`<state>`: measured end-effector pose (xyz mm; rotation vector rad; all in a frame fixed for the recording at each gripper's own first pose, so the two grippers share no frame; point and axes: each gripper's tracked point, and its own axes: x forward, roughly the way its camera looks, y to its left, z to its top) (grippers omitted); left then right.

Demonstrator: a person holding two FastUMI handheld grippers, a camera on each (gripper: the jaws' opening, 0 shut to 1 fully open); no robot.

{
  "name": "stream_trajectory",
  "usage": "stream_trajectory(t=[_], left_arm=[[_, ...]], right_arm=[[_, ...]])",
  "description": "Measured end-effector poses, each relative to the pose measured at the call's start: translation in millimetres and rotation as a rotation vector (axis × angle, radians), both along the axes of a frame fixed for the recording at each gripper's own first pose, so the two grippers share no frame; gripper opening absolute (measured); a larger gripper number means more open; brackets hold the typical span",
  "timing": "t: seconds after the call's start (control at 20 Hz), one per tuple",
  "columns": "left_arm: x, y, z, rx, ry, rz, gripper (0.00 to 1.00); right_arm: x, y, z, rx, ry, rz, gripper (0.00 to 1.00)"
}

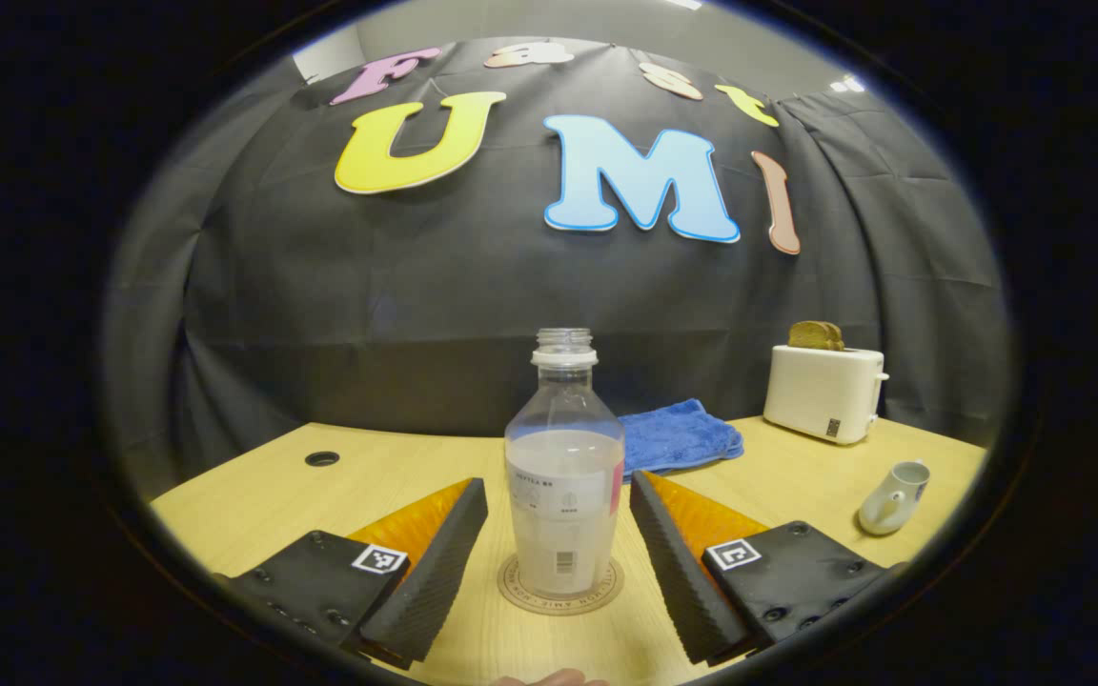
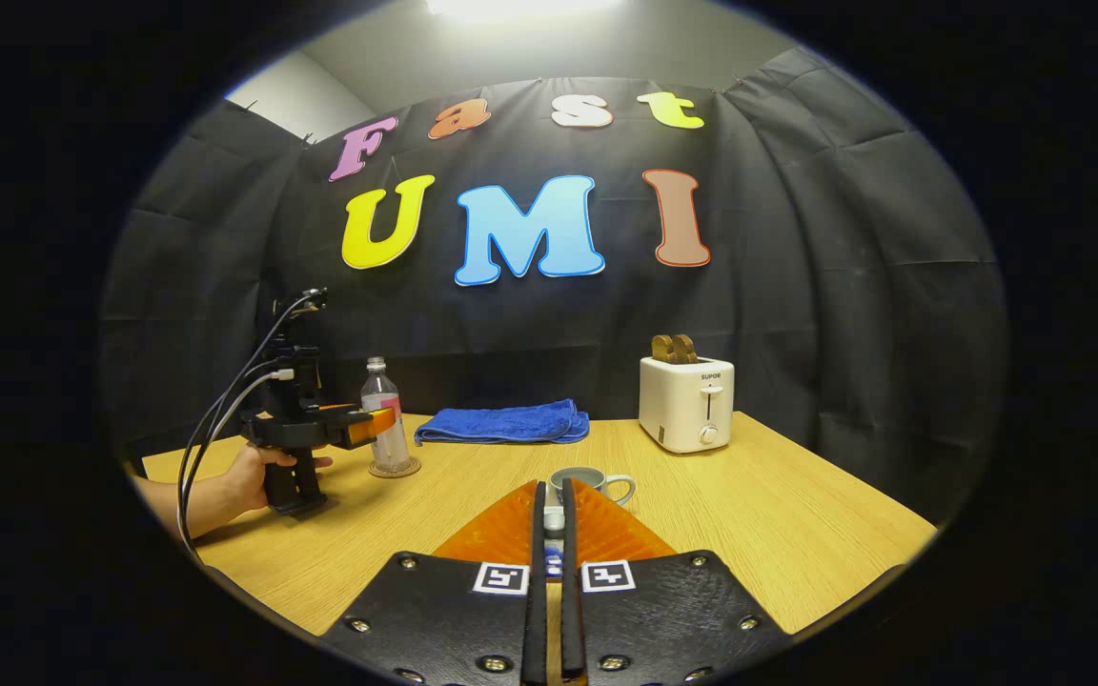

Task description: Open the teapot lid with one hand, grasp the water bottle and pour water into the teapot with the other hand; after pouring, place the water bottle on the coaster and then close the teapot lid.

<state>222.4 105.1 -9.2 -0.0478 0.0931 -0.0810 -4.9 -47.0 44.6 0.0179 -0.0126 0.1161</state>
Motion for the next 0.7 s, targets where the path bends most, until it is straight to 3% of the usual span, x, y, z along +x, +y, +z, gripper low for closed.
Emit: stream_trajectory(t=[0.4,0.7], left_arm=[[-108.9,-23.9,18.9,0.015,-0.032,0.006,1.00],[-162.4,-55.0,40.2,-0.107,-0.071,-0.077,1.00]], right_arm=[[67.5,-5.3,19.5,-0.004,-0.064,-0.046,0.06],[129.4,-5.6,-8.6,-0.027,-0.007,-0.055,0.06]])
